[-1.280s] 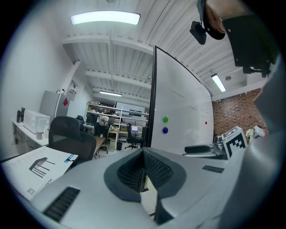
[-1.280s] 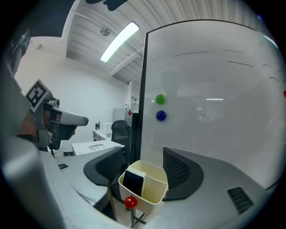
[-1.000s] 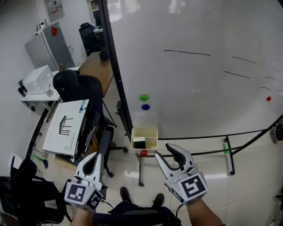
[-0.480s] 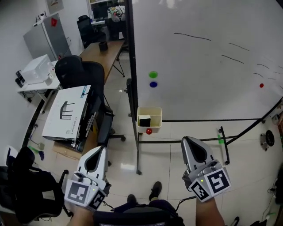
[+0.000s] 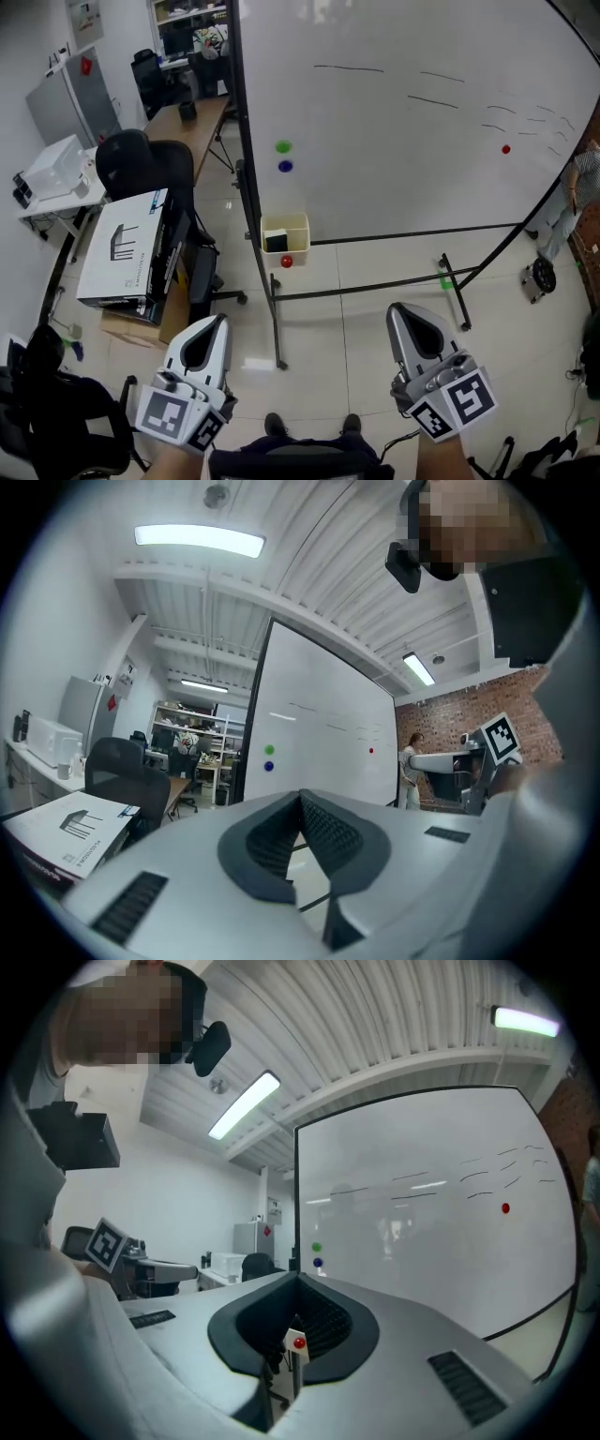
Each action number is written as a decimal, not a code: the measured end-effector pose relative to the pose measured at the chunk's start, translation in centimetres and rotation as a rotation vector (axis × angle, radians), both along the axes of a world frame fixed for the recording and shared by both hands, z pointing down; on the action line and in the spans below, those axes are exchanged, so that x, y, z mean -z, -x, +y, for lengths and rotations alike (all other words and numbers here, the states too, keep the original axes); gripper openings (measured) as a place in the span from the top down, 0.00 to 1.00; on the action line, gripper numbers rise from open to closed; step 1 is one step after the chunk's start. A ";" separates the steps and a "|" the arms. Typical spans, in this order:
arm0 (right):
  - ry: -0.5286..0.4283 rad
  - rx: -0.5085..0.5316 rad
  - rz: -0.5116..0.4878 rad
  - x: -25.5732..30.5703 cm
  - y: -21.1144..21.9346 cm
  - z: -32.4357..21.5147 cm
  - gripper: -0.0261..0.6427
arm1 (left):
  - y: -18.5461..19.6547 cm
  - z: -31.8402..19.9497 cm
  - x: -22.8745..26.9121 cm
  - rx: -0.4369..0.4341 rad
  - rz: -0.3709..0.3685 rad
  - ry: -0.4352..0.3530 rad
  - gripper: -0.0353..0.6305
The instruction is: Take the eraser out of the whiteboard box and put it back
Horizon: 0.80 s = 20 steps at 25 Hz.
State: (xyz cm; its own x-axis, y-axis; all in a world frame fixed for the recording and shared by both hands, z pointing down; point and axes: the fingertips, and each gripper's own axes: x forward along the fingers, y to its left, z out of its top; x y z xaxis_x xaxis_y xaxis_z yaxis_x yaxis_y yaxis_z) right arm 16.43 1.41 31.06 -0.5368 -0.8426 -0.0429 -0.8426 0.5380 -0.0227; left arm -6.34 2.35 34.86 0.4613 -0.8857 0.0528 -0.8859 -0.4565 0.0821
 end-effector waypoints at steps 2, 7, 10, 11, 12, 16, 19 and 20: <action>-0.013 0.012 -0.011 0.7 -1.9 1.5 0.94 | -1.9 1.2 0.8 0.019 0.005 -0.017 0.91; -0.015 0.071 0.010 1.5 -6.5 4.6 0.94 | -7.3 4.0 2.2 0.052 0.023 -0.044 0.91; -0.001 0.060 -0.001 1.6 -9.0 5.5 0.94 | -9.6 5.0 2.4 0.045 0.018 -0.036 0.91; 0.000 0.060 0.002 1.5 -9.5 5.9 0.94 | -10.2 5.5 2.5 0.041 0.019 -0.038 0.91; 0.001 0.059 0.004 1.5 -10.0 6.2 0.93 | -10.7 5.9 2.6 0.038 0.016 -0.040 0.91; 0.004 0.059 -0.004 1.3 -10.8 6.9 0.94 | -11.5 6.9 2.8 0.027 0.003 -0.044 0.91; 0.006 0.060 -0.006 1.2 -10.8 7.3 0.94 | -11.3 7.4 2.5 0.031 -0.002 -0.039 0.91; 0.006 0.058 -0.005 1.2 -10.8 7.5 0.94 | -11.2 7.5 2.5 0.031 -0.004 -0.037 0.91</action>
State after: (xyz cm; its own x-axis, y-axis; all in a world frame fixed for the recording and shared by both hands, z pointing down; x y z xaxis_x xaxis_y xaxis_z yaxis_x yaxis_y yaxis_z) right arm 27.21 8.86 29.88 -0.5847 -0.8102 -0.0407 -0.8098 0.5859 -0.0300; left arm 4.81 9.84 32.41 0.4336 -0.9008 0.0210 -0.8999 -0.4317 0.0621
